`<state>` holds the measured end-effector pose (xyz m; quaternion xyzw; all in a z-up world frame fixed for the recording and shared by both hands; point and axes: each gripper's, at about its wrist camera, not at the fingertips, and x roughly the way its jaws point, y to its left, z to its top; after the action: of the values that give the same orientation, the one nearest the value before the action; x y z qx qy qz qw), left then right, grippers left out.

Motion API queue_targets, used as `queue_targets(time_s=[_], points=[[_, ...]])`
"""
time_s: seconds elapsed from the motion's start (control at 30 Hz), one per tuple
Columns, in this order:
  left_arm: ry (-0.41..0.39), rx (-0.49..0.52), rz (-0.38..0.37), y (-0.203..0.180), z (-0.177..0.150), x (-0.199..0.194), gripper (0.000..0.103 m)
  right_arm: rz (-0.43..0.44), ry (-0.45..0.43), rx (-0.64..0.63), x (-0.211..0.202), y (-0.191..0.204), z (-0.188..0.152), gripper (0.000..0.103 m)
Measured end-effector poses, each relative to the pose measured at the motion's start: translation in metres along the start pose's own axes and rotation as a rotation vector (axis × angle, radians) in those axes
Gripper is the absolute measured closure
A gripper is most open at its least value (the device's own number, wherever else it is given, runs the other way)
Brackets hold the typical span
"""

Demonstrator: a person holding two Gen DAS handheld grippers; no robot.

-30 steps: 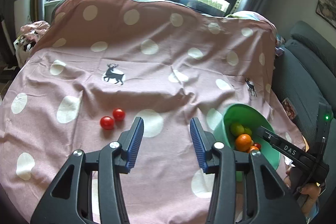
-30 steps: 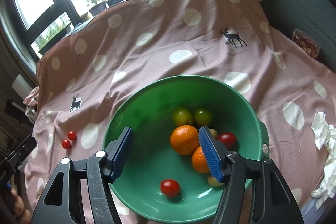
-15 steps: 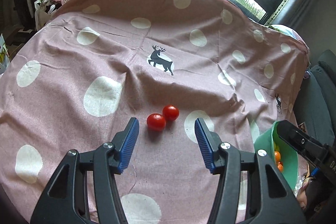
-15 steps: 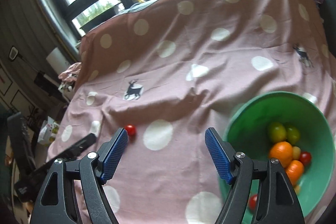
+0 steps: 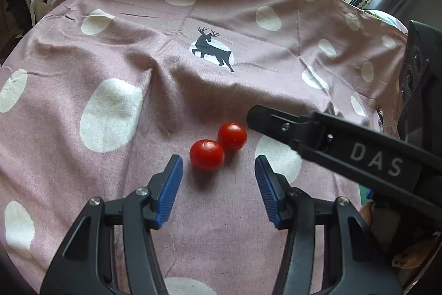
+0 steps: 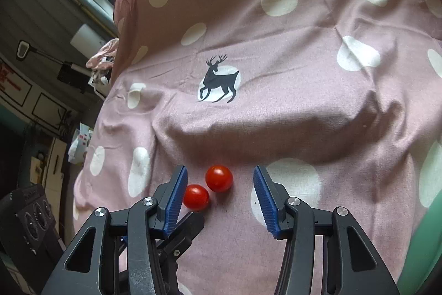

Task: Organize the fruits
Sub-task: 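Move both grippers back to the last two cherry tomatoes on the cloth, then close the left gripper on one tomato while the right gripper grasps the other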

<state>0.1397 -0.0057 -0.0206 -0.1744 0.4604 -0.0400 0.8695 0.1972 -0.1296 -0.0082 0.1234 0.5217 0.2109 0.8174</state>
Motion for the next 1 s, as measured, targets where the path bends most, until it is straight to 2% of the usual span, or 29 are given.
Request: queue_targets(time_s=[0.17, 0.33, 0.4, 0.47, 0.67, 0.87, 1.0], points=[[0.021, -0.007, 0.007, 0.002, 0.000, 0.013, 0.057, 0.006, 0.029, 0.009, 0.016, -0.002, -0.001, 0.064], [0.020, -0.008, 0.013, 0.004, 0.000, 0.021, 0.061, -0.015, 0.035, -0.020, 0.023, 0.001, 0.001, 0.065], [0.031, -0.027, 0.000, 0.007, 0.000, 0.024, 0.070, -0.015, 0.041, -0.026, 0.028, 0.003, 0.003, 0.065], [0.027, -0.032, -0.001, 0.008, 0.000, 0.027, 0.074, -0.029, 0.048, -0.036, 0.033, 0.005, 0.003, 0.065], [0.006, -0.038, 0.005, 0.009, 0.001, 0.028, 0.074, -0.054, 0.046, -0.062, 0.040, 0.007, 0.004, 0.071], [0.018, -0.042, 0.016, 0.008, 0.000, 0.026, 0.074, -0.050, 0.039, -0.056, 0.037, 0.005, 0.001, 0.073], [0.008, -0.020, 0.019, 0.002, -0.004, 0.017, 0.074, -0.077, 0.004, -0.069, 0.023, 0.007, -0.003, 0.073]])
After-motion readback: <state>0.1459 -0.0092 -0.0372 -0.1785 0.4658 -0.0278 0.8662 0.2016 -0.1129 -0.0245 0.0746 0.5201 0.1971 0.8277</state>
